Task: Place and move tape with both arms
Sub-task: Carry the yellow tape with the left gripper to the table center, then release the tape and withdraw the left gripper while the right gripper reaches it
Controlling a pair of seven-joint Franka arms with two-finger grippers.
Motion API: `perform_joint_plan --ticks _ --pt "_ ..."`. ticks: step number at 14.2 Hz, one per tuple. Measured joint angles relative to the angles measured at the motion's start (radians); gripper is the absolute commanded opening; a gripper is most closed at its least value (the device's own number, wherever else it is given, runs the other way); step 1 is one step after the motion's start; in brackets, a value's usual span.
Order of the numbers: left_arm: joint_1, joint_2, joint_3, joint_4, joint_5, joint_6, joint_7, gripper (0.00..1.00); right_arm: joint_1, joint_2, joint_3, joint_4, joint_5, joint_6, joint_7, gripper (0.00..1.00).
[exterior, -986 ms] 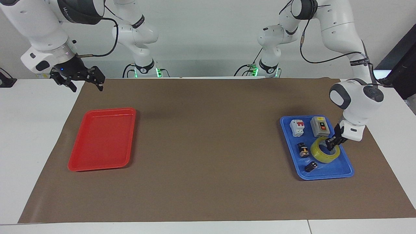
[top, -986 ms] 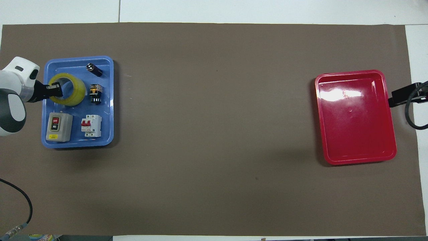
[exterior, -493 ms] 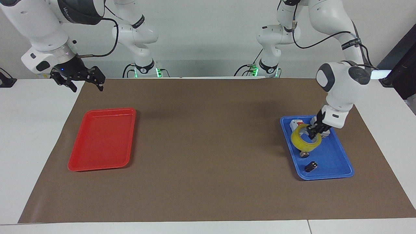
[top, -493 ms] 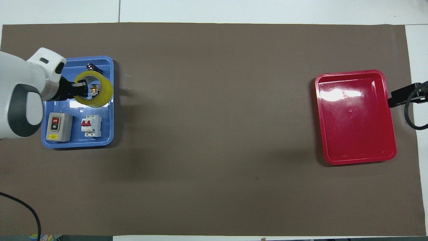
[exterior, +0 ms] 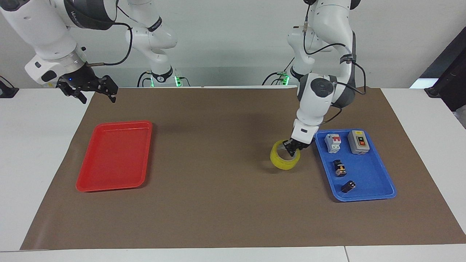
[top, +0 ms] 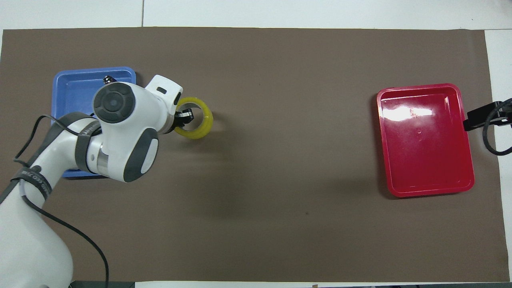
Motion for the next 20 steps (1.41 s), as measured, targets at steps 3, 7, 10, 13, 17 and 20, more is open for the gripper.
perform_joint_plan --ticks 3,7,10,13,17,20 --pt "-0.098 0.047 0.0 0.001 0.072 0.06 -0.16 0.0 0.001 -0.001 0.001 0.0 0.0 0.0 0.0 1.0" --pt "-0.211 0.117 0.0 0.011 0.089 0.151 -0.264 0.0 0.001 -0.002 0.001 -0.001 0.0 -0.005 0.0 1.0" --pt "-0.249 0.133 -0.001 0.016 0.09 0.165 -0.265 0.27 0.0 -0.002 -0.001 -0.001 0.0 -0.008 0.0 1.0" --pt "-0.252 0.14 0.0 0.017 0.092 0.179 -0.262 1.0 0.0 -0.002 -0.002 -0.001 0.0 -0.008 0.0 1.0" --pt "-0.238 0.12 0.009 0.044 0.093 0.183 -0.259 1.0 0.0 -0.006 -0.003 -0.01 0.0 -0.014 0.0 1.0" --pt "-0.17 0.036 0.015 0.043 0.093 0.095 -0.233 1.0 0.006 -0.009 0.003 -0.018 0.003 0.005 0.001 1.0"
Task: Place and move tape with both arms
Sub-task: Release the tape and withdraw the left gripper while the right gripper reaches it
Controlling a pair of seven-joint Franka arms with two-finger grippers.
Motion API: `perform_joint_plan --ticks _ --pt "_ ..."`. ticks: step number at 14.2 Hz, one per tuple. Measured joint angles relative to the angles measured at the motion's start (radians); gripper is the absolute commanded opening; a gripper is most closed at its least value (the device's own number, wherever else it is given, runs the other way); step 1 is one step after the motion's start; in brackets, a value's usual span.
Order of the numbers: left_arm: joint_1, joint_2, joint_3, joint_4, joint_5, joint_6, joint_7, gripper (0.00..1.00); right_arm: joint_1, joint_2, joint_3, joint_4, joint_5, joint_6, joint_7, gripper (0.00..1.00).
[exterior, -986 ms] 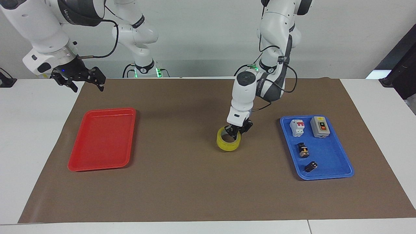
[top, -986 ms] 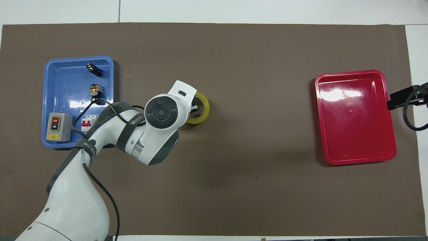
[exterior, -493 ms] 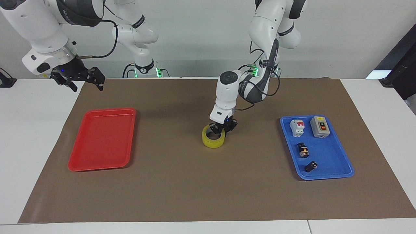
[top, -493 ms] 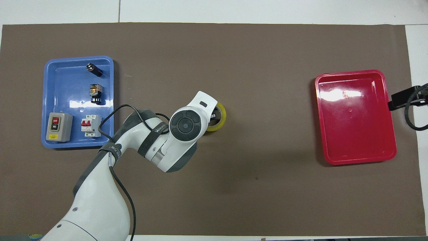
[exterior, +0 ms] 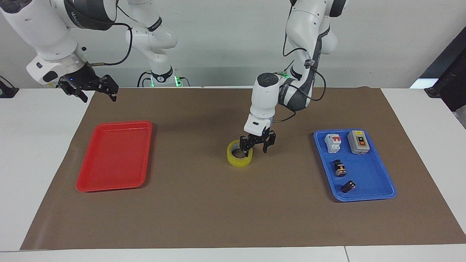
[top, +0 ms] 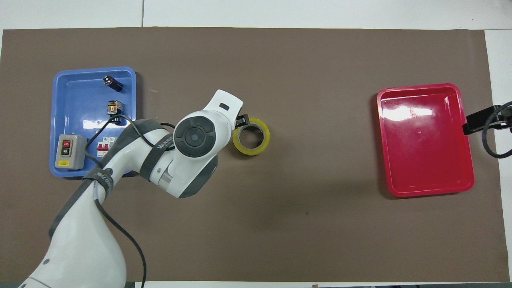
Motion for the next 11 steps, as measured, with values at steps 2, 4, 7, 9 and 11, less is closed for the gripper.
perform_joint_plan --ticks 2,4,7,9,11 --pt "0.053 -0.066 0.003 -0.002 0.001 -0.157 0.099 1.0 0.046 -0.001 0.015 -0.014 0.009 0.059 0.049 1.0" --pt "0.125 -0.128 0.004 -0.003 -0.006 -0.272 0.241 1.0 0.14 0.007 0.026 -0.032 0.014 0.133 0.149 1.0" --pt "0.268 -0.205 0.007 -0.004 -0.085 -0.408 0.495 1.0 0.341 0.095 0.034 -0.055 0.018 0.316 0.377 1.0" --pt "0.366 -0.243 0.011 0.002 -0.117 -0.478 0.647 1.0 0.456 0.193 0.036 -0.065 0.017 0.465 0.521 1.0" --pt "0.45 -0.265 0.014 0.042 -0.136 -0.543 0.748 1.0 0.513 0.284 0.036 -0.069 0.017 0.568 0.62 1.0"
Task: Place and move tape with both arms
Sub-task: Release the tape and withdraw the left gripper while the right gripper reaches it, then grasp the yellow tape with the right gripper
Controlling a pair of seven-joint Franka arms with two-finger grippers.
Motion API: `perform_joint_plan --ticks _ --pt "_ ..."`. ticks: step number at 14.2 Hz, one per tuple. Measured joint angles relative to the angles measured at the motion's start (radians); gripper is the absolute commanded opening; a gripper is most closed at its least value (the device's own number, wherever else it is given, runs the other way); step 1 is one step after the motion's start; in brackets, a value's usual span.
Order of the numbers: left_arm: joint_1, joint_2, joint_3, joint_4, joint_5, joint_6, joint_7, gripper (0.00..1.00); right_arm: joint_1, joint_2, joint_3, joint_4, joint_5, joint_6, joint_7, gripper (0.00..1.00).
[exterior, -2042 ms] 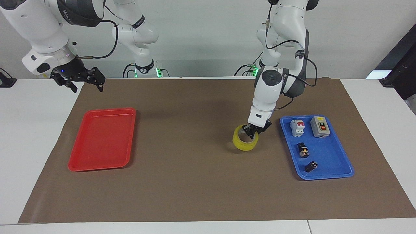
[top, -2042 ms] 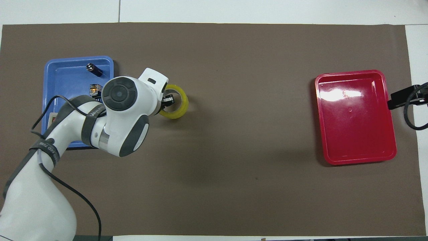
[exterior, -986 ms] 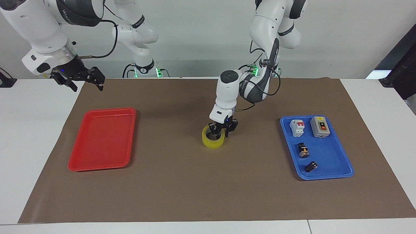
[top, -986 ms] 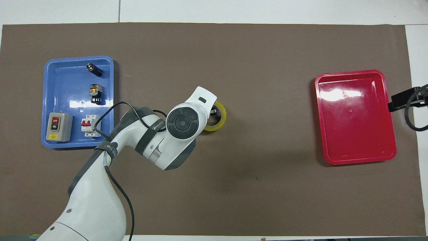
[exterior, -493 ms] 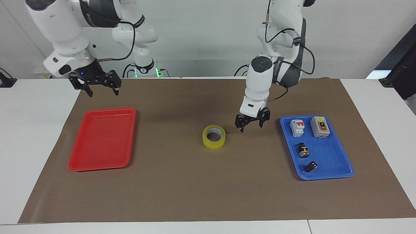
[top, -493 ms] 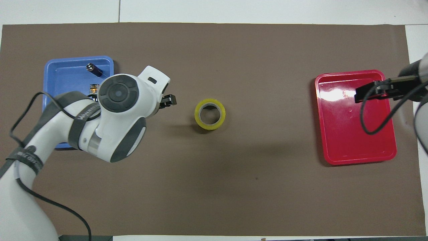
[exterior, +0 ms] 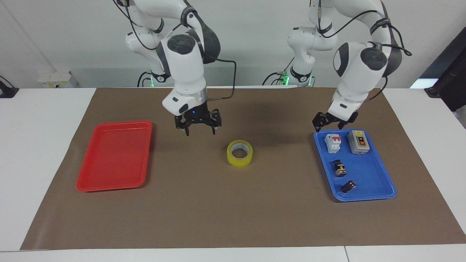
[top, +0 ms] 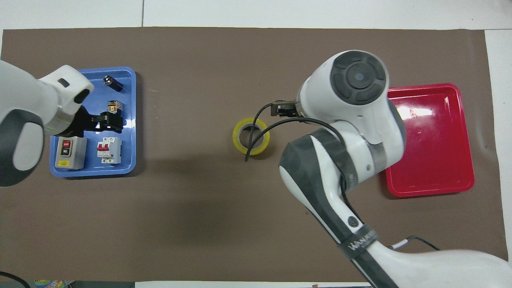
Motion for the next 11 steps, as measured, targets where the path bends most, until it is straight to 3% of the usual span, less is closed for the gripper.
perform_joint_plan --ticks 4,7,10,11 --pt "0.116 -0.008 0.003 0.151 -0.02 -0.154 0.118 1.0 0.039 0.124 -0.001 -0.008 0.0 0.101 0.048 1.0" --pt "0.155 -0.009 0.003 0.235 -0.021 -0.246 0.172 1.0 0.065 0.13 0.001 -0.035 0.001 0.117 0.049 1.0" --pt "0.164 -0.01 0.0 0.238 -0.022 -0.278 0.179 1.0 0.086 0.129 0.001 -0.093 0.001 0.193 0.052 1.0" --pt "0.164 -0.01 -0.004 0.237 -0.022 -0.279 0.179 1.0 0.087 0.129 0.001 -0.112 0.001 0.216 0.052 0.95"
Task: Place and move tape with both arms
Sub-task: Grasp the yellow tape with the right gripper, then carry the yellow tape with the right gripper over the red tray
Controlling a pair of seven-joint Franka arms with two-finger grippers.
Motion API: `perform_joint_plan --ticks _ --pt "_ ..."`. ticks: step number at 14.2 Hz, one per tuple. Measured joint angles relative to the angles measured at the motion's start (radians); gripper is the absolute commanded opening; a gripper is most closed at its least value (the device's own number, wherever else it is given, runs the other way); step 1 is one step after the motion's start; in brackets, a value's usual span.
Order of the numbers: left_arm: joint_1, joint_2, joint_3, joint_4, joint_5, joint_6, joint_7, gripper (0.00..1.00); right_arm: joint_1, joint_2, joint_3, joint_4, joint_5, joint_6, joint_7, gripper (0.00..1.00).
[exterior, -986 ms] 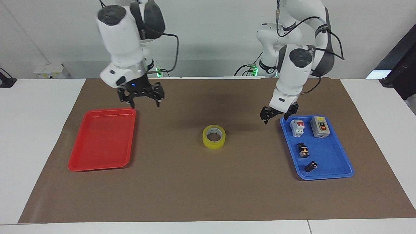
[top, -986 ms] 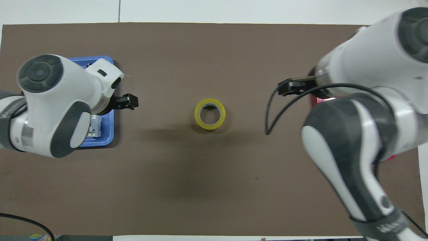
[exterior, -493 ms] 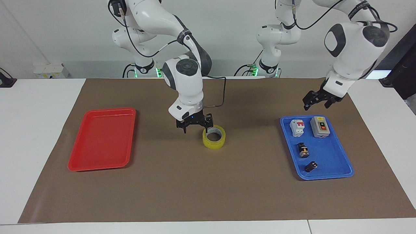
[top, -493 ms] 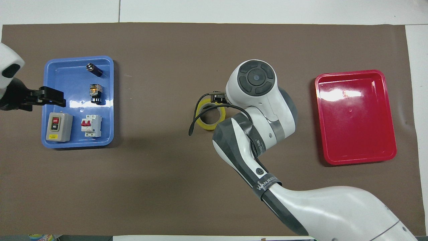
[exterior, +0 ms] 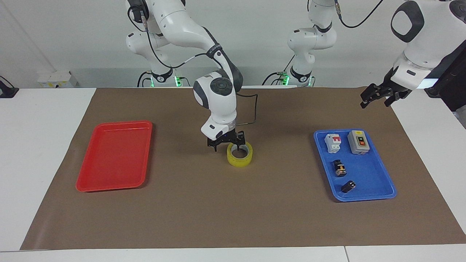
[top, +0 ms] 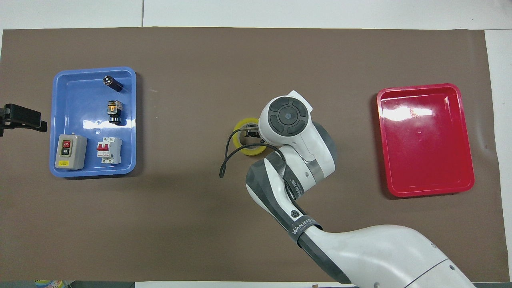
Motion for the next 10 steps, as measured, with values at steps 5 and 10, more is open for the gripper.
perform_joint_plan --ticks 5,10 --pt "0.0 0.0 -0.01 0.0 0.0 0.0 0.0 1.0 0.011 0.0 0.0 -0.033 0.0 0.014 0.0 0.61" --pt "0.001 0.0 -0.008 0.0 0.0 0.0 0.0 1.0 0.017 0.0 0.0 -0.039 0.0 0.018 0.0 0.48"
